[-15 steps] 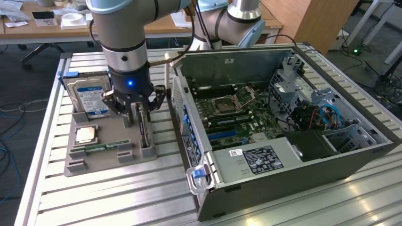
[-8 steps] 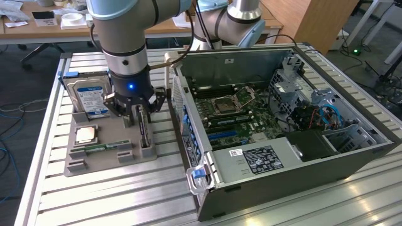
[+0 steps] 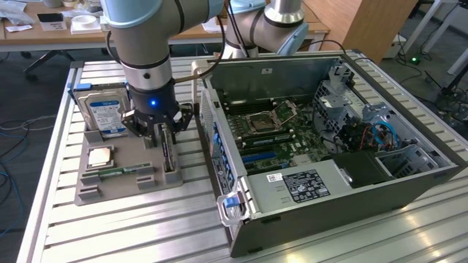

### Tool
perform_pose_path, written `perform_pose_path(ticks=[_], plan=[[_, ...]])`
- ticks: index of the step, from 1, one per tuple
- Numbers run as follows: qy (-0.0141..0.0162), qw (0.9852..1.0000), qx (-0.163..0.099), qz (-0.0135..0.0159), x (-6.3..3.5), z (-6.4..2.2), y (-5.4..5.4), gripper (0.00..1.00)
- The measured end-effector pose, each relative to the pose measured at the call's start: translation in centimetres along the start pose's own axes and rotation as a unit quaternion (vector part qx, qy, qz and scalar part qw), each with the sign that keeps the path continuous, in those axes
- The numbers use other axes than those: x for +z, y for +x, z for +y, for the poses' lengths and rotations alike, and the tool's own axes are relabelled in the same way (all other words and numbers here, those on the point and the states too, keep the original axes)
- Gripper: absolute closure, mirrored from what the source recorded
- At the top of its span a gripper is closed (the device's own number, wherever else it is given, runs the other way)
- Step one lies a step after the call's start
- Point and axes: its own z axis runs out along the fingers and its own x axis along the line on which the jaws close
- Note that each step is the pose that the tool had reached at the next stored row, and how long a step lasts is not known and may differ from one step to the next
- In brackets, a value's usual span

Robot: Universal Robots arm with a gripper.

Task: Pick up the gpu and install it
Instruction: 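Pick up the gpu and move the gpu toward the slot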

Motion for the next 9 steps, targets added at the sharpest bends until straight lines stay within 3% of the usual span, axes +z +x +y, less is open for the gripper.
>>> perform_pose_path(ticks=[9], plan=[[-0.0001,1.0,0.0,-0.0001,0.01,-0.14,0.0,0.53]])
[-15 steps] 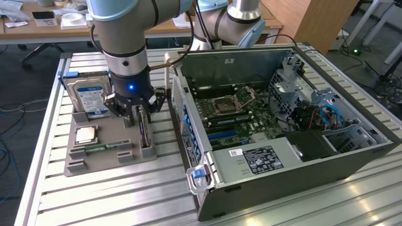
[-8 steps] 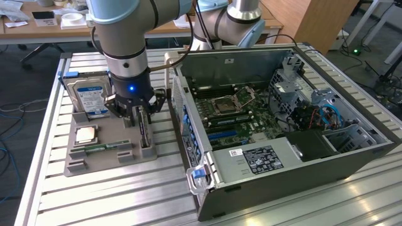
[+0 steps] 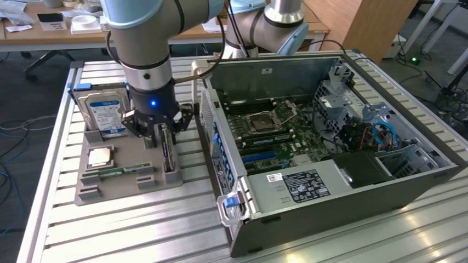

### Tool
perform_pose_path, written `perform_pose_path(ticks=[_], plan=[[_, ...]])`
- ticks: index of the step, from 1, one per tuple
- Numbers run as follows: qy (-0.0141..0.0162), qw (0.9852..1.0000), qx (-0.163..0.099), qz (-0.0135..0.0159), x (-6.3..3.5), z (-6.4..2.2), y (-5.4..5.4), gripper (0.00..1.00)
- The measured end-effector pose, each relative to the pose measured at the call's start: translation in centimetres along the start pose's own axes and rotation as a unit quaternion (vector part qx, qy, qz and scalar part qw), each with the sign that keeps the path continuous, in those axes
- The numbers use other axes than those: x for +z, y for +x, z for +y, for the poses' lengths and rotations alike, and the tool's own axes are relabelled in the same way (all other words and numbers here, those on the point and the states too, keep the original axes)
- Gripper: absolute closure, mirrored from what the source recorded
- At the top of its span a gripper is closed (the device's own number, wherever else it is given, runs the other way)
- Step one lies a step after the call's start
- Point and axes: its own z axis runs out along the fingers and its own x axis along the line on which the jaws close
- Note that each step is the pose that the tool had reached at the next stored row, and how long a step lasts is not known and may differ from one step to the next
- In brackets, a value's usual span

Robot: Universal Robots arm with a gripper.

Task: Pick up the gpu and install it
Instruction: 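Pick up the gpu and move the gpu toward the slot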

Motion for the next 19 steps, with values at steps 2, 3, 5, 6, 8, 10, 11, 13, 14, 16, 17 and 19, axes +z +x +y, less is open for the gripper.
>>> perform_pose_path(ticks=[2,3,5,6,8,10,11,13,14,16,17,19], plan=[[0.0001,1.0,0.0,0.0,-0.01,-0.07,0.0,0.53],[0.0,1.0,0.0,0.0,-0.01,-0.07,0.0,0.53],[0.0,1.0,0.0,0.0,-0.01,-0.08,0.0,0.53],[0.0,1.0,0.0,0.0,-0.01,-0.08,0.0,0.53],[0.0,1.0,0.0,0.0,-0.01,-0.1,-0.03,0.53],[0.0,1.0,0.0,0.0,0.0,-0.11,-0.08,0.53],[0.0,1.0,0.0,0.0,-0.01,-0.1,-0.08,0.53],[0.0001,1.0,0.0,0.0001,-0.01,-0.11,-0.08,0.53],[0.0,1.0,0.0,0.0,0.0,-0.1,-0.09,0.53],[0.0,1.0,0.0,0.0,0.0,-0.1,-0.09,0.53],[0.0,1.0,0.0,0.0,-0.01,-0.1,-0.09,0.53],[0.0,1.0,0.0,0.0,0.0,-0.1,-0.09,0.53]])
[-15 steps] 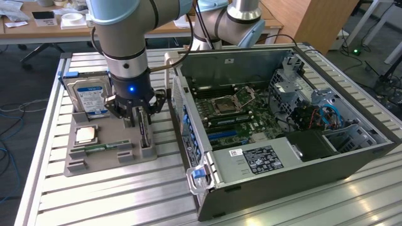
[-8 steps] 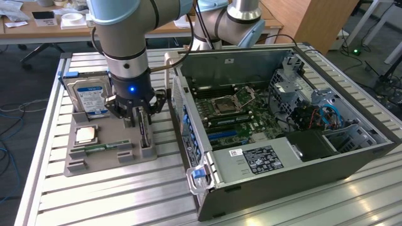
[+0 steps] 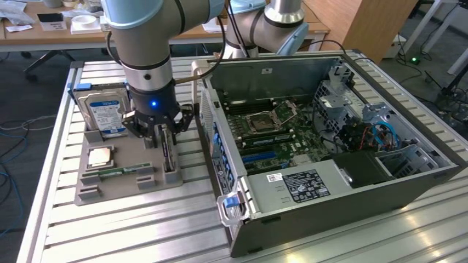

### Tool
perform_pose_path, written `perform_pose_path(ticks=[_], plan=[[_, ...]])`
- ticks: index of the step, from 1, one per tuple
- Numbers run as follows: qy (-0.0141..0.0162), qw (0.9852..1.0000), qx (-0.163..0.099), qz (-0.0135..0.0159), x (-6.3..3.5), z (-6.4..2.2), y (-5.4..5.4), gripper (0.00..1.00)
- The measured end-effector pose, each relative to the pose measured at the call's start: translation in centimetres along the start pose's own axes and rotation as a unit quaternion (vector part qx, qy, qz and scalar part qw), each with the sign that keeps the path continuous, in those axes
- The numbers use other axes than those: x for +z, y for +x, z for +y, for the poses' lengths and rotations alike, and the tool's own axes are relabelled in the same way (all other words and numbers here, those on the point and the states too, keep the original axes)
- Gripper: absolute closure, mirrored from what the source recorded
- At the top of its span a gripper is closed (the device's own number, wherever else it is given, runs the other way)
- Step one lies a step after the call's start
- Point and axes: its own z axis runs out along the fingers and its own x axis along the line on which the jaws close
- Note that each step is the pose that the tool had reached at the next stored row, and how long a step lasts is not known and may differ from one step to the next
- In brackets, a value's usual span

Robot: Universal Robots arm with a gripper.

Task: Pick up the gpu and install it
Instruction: 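Pick up the gpu and move the gpu toward the slot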

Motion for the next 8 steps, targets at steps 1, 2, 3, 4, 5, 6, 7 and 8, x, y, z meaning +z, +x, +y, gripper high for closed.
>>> perform_pose_path(ticks=[1,2,3,4,5,6,7,8], plan=[[0.0,1.0,0.0,0.0,0.0,0.0,0.0,0.53],[0.0,1.0,0.0,0.0,0.0,0.0,0.0,0.53],[0.0,1.0,0.0,0.0,0.0,0.0,0.0,0.54],[0.0,1.0,0.0,0.0,0.0,0.0,0.0,0.54],[0.0,1.0,0.0,0.0,0.0,0.0,0.0,0.54],[0.0,1.0,0.0,0.0,0.0,0.0,0.0,0.61],[0.0,1.0,0.0,0.0,0.0,0.0,0.0,0.61],[0.0,1.0,0.0,0.0,0.0,0.0,0.0,0.61]])
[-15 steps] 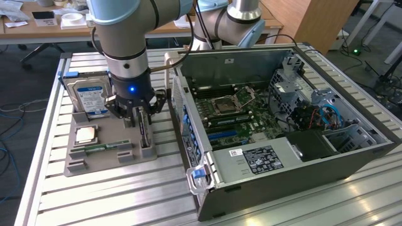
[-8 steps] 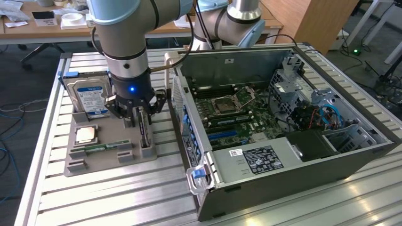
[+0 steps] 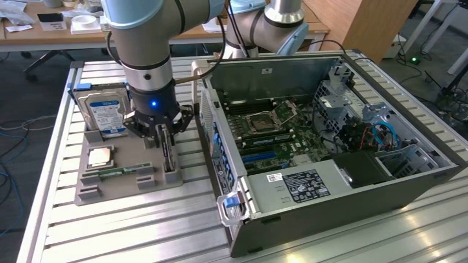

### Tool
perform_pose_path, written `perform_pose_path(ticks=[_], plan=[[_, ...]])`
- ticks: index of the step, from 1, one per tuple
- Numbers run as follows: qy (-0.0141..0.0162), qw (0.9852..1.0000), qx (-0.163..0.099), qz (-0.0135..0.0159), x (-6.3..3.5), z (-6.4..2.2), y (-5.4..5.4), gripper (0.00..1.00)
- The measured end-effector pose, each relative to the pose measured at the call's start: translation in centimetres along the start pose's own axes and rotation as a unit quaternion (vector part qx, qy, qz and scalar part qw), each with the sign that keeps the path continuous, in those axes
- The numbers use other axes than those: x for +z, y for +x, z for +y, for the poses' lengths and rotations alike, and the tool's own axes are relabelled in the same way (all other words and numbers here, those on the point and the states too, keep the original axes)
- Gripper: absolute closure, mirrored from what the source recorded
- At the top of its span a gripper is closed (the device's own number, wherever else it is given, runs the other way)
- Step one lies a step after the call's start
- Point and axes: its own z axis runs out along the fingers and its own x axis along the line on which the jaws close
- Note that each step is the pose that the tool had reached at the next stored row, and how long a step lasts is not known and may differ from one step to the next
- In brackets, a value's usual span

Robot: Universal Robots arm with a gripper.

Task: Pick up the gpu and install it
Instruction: 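Pick up the gpu and move the gpu toward the slot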

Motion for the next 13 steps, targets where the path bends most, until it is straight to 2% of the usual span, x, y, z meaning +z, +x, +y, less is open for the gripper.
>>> perform_pose_path(ticks=[13], plan=[[0.0,1.0,0.0,0.0,0.01,0.0,-0.08,0.61]])
